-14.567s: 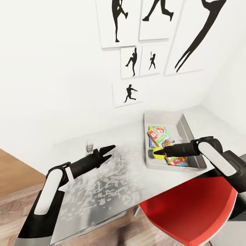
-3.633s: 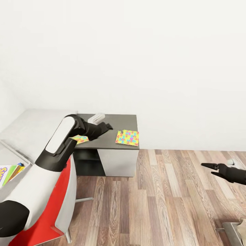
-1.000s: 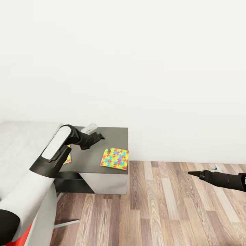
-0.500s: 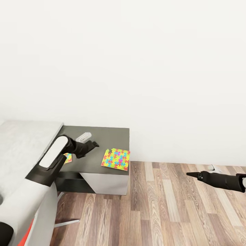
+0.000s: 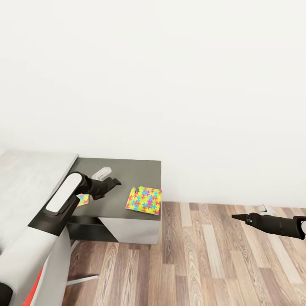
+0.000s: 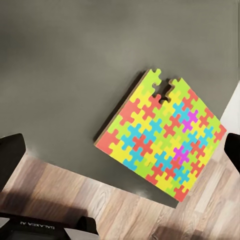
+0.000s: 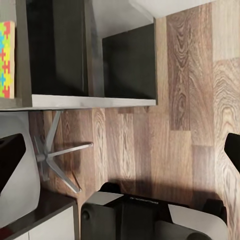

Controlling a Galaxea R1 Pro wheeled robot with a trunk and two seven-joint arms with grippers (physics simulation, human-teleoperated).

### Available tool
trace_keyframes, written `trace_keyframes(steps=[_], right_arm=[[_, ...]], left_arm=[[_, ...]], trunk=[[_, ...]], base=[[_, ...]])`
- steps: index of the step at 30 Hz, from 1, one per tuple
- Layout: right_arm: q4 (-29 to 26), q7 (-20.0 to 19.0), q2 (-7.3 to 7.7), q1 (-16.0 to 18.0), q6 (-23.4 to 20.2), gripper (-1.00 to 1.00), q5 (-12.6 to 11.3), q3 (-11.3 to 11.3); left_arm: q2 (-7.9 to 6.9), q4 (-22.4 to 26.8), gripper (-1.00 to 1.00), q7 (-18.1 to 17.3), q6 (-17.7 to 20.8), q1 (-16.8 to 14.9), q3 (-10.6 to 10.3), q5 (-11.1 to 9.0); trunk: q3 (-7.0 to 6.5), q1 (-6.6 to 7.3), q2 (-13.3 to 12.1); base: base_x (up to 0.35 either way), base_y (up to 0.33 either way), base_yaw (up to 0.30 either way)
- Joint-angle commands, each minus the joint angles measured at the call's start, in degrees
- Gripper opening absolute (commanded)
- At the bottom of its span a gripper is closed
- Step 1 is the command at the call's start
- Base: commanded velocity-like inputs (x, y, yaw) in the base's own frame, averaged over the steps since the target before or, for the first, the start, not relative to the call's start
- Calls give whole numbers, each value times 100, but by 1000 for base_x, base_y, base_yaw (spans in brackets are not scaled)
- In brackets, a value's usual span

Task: Put all the toys in the child's room - the three board games (two on the bed and one on the table), the two jigsaw puzzles on the table, and the tennis ball on the table - inside the toy box on the table in the child's room.

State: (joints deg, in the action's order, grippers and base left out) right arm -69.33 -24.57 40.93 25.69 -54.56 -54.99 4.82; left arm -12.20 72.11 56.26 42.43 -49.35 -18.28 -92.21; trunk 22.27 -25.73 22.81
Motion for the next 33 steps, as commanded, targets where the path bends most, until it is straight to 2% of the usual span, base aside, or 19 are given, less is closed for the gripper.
trace_keyframes(steps=[1,20,26,28,30,31,33], right_arm=[[1,-39,5,7,-9,100,33,8],[-1,-39,3,10,-11,100,33,1],[-5,-39,3,8,-11,100,33,1],[-7,-39,3,7,-11,100,33,3],[-8,-39,3,7,-11,100,33,5],[-8,-39,3,7,-11,100,33,5],[-12,-39,3,7,-11,100,33,7]], left_arm=[[-5,6,100,49,1,-6,-10,-43],[13,-135,100,-9,2,4,-21,-30],[33,-476,100,-281,0,10,-29,13],[43,-667,100,-535,-3,11,-34,143],[60,-879,100,-847,-4,12,-38,356],[60,-879,100,-847,-4,12,-38,356],[107,-1114,100,-1204,-5,12,-38,599]], trunk=[[10,-5,10],[10,-5,10],[10,-5,10],[10,-5,10],[10,-5,10],[10,-5,10],[10,-5,10]], base=[[189,0,0],[272,0,0],[82,0,0],[39,0,0],[25,0,0],[22,0,0],[16,0,0]])
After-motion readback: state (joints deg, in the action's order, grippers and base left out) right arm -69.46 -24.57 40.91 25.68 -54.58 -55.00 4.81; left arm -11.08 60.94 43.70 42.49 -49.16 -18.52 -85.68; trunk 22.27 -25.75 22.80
